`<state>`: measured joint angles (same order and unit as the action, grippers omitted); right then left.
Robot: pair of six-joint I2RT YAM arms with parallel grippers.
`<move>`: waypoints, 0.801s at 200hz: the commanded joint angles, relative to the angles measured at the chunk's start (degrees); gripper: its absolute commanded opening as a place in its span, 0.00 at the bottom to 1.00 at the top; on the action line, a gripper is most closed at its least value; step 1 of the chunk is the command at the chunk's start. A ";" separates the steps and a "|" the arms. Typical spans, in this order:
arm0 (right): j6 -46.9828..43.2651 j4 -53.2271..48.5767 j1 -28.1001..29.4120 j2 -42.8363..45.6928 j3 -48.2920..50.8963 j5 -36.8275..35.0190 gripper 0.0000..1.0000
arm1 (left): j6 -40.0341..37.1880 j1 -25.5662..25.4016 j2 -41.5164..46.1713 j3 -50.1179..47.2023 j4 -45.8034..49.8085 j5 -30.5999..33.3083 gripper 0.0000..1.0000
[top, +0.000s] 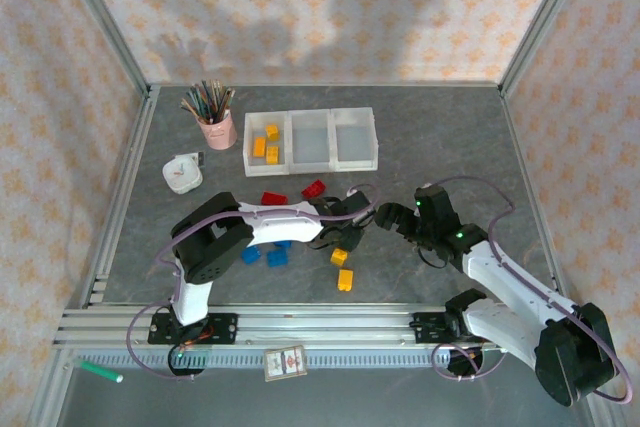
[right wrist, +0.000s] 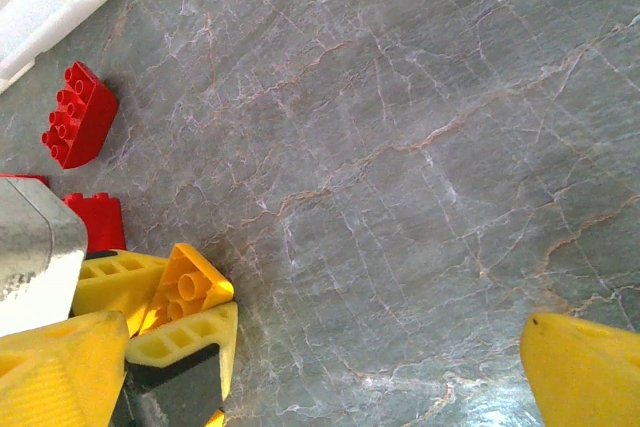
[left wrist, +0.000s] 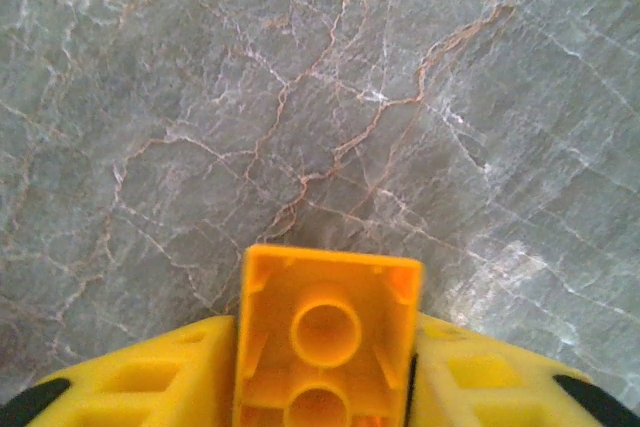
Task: Sort the legos into containers by color
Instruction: Pick up the lego from the middle-left of the table, then place the lego in the container.
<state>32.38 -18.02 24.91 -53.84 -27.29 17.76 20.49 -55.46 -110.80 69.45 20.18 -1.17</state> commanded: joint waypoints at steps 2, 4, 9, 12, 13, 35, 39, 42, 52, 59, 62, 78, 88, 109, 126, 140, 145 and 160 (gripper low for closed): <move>-0.98 -0.41 -0.30 0.17 -1.99 -1.50 1.00 | -0.41 0.23 2.69 -1.50 0.32 0.42 0.38; -1.06 -0.45 -0.30 0.15 -2.09 -1.50 1.00 | -0.37 0.24 2.89 -1.57 0.23 0.45 0.38; -1.17 -0.51 -0.30 0.06 -2.30 -1.41 1.00 | -0.09 0.29 3.19 -1.60 -0.02 0.55 0.36; -1.39 -0.47 -0.30 0.10 -2.45 -1.41 1.00 | 0.10 0.40 3.35 -1.55 -0.17 0.59 0.36; -1.37 -0.41 -0.30 0.08 -2.48 -1.41 1.00 | 0.22 0.38 3.38 -1.53 -0.20 0.57 0.35; -2.21 0.20 -0.34 -0.56 -3.61 -0.57 1.00 | 1.44 0.68 4.30 -0.10 -0.06 0.81 0.33; -2.32 0.23 -0.28 -0.85 -3.92 -0.27 1.00 | 1.68 0.68 4.63 -0.01 -0.06 1.13 0.32; -2.45 0.20 -0.29 -1.02 -4.21 0.00 1.00 | 1.80 0.77 4.90 0.05 -0.06 1.30 0.32; -2.92 0.40 -0.30 -1.60 -5.21 0.87 1.00 | 2.29 0.91 5.90 -0.01 -0.06 1.84 0.31; -3.20 0.39 -0.30 -2.10 -6.00 1.38 1.00 | 2.72 1.08 6.81 -0.26 -0.14 2.27 0.30; -3.29 0.46 -0.30 -2.26 -6.35 1.59 1.00 | 2.86 1.19 7.19 -0.40 -0.15 2.50 0.30; -4.01 0.89 -0.30 -3.34 -8.28 2.70 1.00 | 3.85 2.01 9.68 -1.08 0.26 3.76 0.30; -4.23 1.20 -0.20 -4.25 -9.48 3.30 1.00 | 4.65 2.86 11.57 -1.61 0.59 5.02 0.30; -4.13 3.05 0.56 -6.35 -11.80 4.18 1.00 | 6.10 5.54 15.78 -2.58 0.91 7.51 0.30; -3.72 5.25 2.07 -8.91 -13.73 4.65 1.00 | 7.24 8.29 18.89 -2.94 1.26 9.82 0.30; -3.46 6.63 3.76 -11.46 -15.67 4.24 1.00 | 8.10 11.29 20.62 -2.60 2.08 11.45 0.30; -3.35 7.32 4.39 -12.34 -16.29 4.13 1.00 | 8.31 12.34 21.19 -2.44 2.29 12.02 0.30; -2.88 9.66 6.20 -15.20 -17.88 3.93 1.00 | 8.33 15.64 22.18 -2.29 1.96 14.19 0.30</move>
<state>29.36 -13.89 28.16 -64.60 -41.23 21.67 26.87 -44.82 -91.07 67.29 20.36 6.83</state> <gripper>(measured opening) 0.996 0.320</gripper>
